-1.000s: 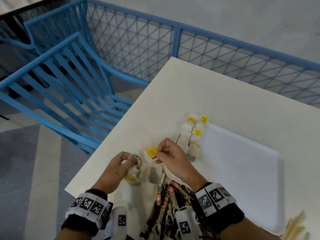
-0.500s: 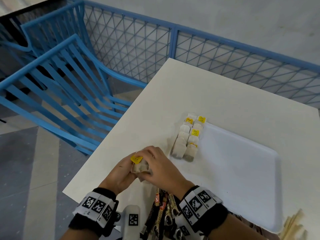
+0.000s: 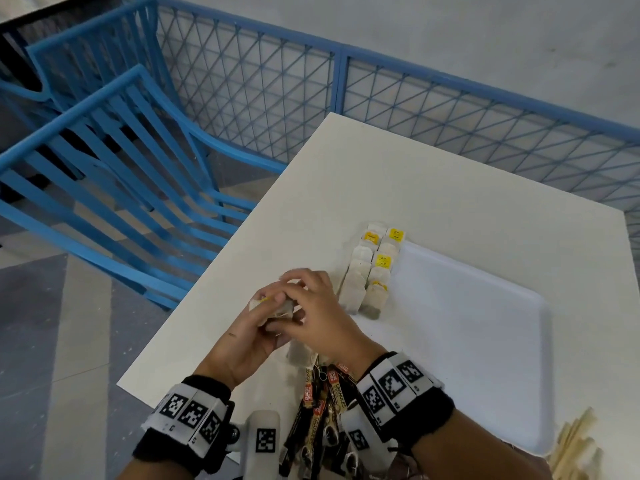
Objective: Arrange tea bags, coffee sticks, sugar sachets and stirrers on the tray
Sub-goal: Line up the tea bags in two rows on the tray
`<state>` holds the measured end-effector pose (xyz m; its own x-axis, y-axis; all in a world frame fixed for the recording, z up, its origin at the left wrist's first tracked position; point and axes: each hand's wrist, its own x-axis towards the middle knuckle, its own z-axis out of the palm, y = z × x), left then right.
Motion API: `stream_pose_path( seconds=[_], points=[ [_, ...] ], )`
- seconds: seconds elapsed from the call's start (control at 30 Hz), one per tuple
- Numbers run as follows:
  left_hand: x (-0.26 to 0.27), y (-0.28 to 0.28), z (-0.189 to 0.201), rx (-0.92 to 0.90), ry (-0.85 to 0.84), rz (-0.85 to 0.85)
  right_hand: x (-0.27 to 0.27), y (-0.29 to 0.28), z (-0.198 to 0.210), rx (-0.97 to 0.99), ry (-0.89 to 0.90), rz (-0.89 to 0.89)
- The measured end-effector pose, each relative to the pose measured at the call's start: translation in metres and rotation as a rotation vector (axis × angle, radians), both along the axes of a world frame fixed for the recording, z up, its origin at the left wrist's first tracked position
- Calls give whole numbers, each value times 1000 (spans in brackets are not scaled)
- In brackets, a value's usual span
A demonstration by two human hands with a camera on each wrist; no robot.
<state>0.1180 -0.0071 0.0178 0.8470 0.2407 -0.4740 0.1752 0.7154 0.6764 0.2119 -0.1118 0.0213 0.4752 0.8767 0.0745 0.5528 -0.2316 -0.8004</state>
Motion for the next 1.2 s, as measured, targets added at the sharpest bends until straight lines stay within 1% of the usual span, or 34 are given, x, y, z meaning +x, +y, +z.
stream_pose_path(
  seconds=[0.03,0.1,0.2,0.23,0.3,0.4,0.5,0.57,0.67,0.7,0.8,0.87,0.93,1.0,1.07,1.13,1.2],
  points=[
    [0,0,-2,6,10,34,4,-2,1,-32,-8,22],
    [-1,3,-3,60,53,99,11,-8,3,-53,47,26],
    [-5,9,-6,136,102,152,19,-18,-1,-22,173,-67],
    [-8,11,-7,153,117,164,19,-20,-2,-54,164,-90],
    [-13,15,-9,175,140,171,16,-27,-7,-214,30,-93],
    [-18,17,-11,214,158,171,0,-35,-22,-431,-159,-4],
    [-20,13,-13,235,182,147,-14,-34,-42,-537,-382,91],
    [-20,10,-13,239,198,129,-16,-32,-51,-557,-435,106],
    [-20,7,-13,253,220,112,-13,-31,-54,-519,-350,83],
    [-20,7,-13,253,224,113,-11,-31,-53,-490,-273,42],
    [-22,8,-13,248,229,111,0,-31,-43,-354,53,-145],
    [-24,9,-14,246,236,107,8,-32,-36,-258,203,-265],
    [-23,8,-12,223,226,91,16,-31,-27,-149,305,-368],
    [-20,6,-10,194,200,62,18,-29,-14,-40,368,-434],
    [-16,2,-8,154,172,44,14,-26,-2,56,388,-433],
    [-11,-3,-4,93,125,31,7,-23,8,99,334,-382],
    [-6,-7,0,49,78,-2,-1,-21,12,75,222,-299]
  ],
)
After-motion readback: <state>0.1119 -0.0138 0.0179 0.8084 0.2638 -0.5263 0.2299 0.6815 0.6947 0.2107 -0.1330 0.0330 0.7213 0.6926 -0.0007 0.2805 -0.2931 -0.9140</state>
